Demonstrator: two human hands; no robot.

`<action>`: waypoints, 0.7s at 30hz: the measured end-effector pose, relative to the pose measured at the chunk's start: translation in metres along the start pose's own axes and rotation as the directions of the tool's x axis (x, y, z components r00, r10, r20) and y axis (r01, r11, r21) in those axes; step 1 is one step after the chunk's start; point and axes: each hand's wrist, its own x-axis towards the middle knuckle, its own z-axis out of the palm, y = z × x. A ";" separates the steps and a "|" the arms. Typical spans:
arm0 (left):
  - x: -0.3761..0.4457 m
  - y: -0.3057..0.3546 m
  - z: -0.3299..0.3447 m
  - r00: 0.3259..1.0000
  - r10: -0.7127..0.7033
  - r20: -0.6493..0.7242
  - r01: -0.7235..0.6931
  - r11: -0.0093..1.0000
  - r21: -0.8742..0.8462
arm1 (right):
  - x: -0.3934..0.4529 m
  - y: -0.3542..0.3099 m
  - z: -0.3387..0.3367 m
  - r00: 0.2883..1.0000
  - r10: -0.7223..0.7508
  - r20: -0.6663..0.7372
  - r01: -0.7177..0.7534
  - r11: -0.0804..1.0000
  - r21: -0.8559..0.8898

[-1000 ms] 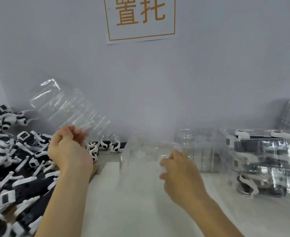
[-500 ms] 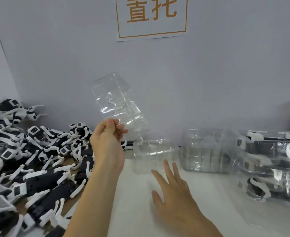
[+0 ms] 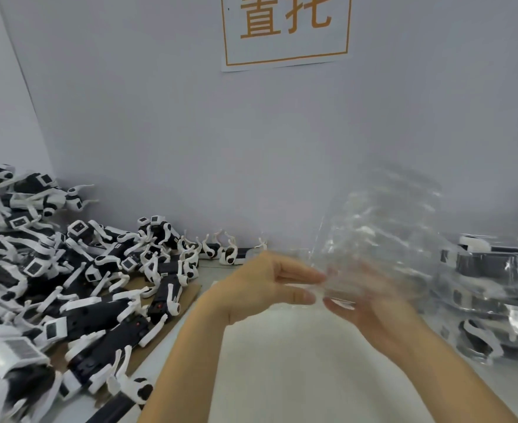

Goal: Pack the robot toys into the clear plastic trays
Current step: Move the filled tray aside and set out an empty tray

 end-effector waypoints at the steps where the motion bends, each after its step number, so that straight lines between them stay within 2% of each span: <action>1: -0.004 0.000 -0.005 1.000 -0.023 -0.009 0.023 1.000 0.014 | 0.001 -0.002 -0.002 0.997 -0.030 -0.072 0.022 0.993 -0.120; 3: -0.012 -0.006 -0.018 0.990 -0.051 -0.134 0.050 0.999 -0.012 | 0.001 -0.005 -0.005 0.974 -0.104 -0.199 0.026 0.933 -0.360; 4: -0.016 -0.011 -0.024 0.968 -0.056 -0.243 0.052 0.998 -0.020 | 0.001 -0.007 -0.006 0.965 -0.139 -0.224 0.020 0.885 -0.465; 5: -0.020 -0.018 -0.031 0.917 -0.070 -0.392 0.086 0.996 0.026 | 0.000 -0.009 -0.008 0.961 -0.165 -0.224 0.011 0.827 -0.562; 6: -0.020 -0.027 -0.038 0.823 -0.091 -0.560 0.194 0.973 0.127 | -0.002 -0.012 -0.010 0.960 -0.179 -0.215 -0.003 0.761 -0.649; 7: -0.020 -0.037 -0.045 0.688 -0.128 -0.714 0.367 0.910 0.191 | -0.003 -0.014 -0.012 0.963 -0.180 -0.202 -0.025 0.684 -0.729; 8: -0.022 -0.048 -0.050 0.544 -0.179 -0.820 0.538 0.824 0.178 | -0.004 -0.016 -0.014 0.966 -0.171 -0.192 -0.053 0.597 -0.801; 9: -0.024 -0.058 -0.053 0.436 -0.247 -0.865 0.645 0.756 0.109 | -0.005 -0.018 -0.016 0.971 -0.155 -0.184 -0.084 0.498 -0.863; 10: -0.026 -0.068 -0.054 0.384 -0.326 -0.864 0.696 0.717 0.039 | -0.007 -0.020 -0.017 0.975 -0.129 -0.182 -0.117 0.395 -0.911; 12: -0.027 -0.084 -0.049 0.392 -0.421 -0.818 0.698 0.715 -0.034 | -0.009 -0.023 -0.018 0.978 -0.041 -0.203 -0.187 0.245 -0.951; 13: -0.027 -0.091 -0.044 0.395 -0.409 -0.823 0.684 0.729 -0.034 | -0.010 -0.023 -0.018 0.974 0.021 -0.225 -0.225 0.190 -0.956; 14: -0.027 -0.098 -0.040 0.374 -0.373 -0.849 0.667 0.744 -0.033 | -0.011 -0.022 -0.019 0.965 0.080 -0.248 -0.257 0.132 -0.957; 17: -0.026 -0.101 -0.032 0.247 -0.284 -0.926 0.617 0.783 -0.076 | -0.014 -0.023 -0.019 0.922 0.234 -0.310 -0.312 -0.026 -0.950; 21: -0.026 -0.096 -0.034 0.260 -0.131 -0.957 0.575 0.817 0.045 | -0.014 -0.027 -0.021 0.923 0.231 -0.309 -0.286 -0.128 -0.950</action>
